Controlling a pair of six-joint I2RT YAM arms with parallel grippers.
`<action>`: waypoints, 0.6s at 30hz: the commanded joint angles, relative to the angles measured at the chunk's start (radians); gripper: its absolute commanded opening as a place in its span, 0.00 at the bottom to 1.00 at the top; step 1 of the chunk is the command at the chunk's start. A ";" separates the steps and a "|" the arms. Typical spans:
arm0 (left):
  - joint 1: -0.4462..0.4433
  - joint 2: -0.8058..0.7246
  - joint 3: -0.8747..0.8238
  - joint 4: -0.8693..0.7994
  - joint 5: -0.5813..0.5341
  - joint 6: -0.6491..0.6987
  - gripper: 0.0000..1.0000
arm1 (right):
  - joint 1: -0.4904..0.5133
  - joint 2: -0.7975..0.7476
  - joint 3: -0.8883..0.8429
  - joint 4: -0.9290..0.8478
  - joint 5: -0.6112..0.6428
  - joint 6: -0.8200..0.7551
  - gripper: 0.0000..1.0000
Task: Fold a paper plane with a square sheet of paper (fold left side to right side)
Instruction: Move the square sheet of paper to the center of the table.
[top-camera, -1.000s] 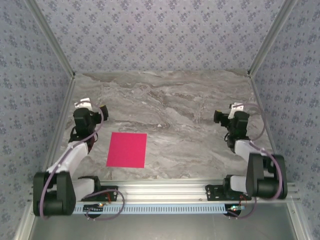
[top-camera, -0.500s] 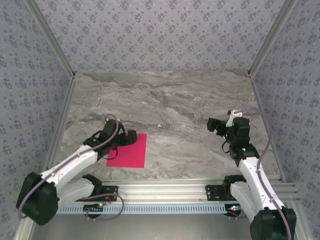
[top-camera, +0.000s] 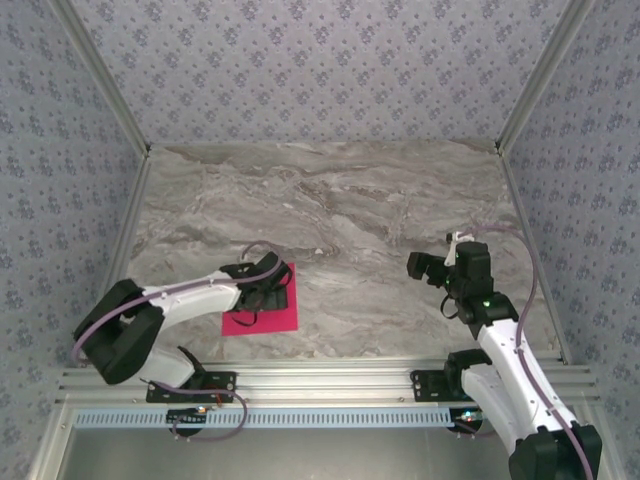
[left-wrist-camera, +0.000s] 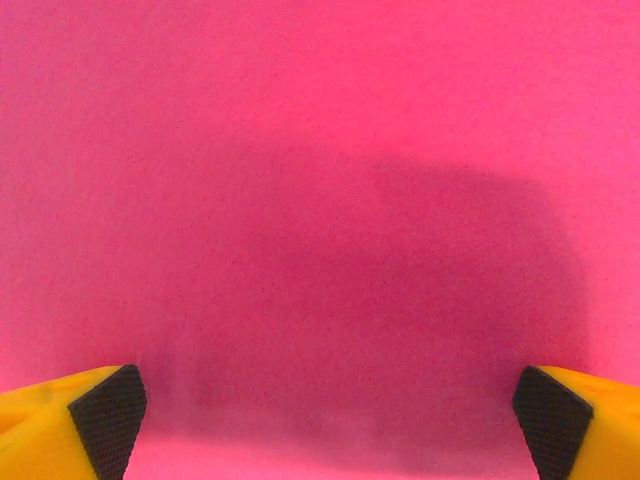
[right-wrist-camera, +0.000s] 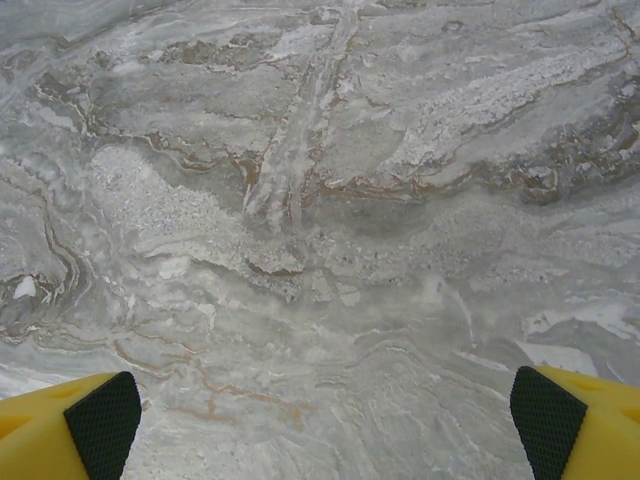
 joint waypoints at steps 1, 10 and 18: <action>-0.014 0.083 0.024 0.052 0.049 -0.013 0.98 | 0.008 -0.030 0.034 -0.047 0.023 0.023 1.00; -0.093 0.345 0.282 0.053 0.088 0.027 0.98 | 0.009 -0.047 0.028 -0.058 0.023 0.029 1.00; -0.163 0.601 0.618 -0.038 0.110 0.054 0.98 | 0.010 -0.047 0.018 -0.079 0.024 0.042 1.00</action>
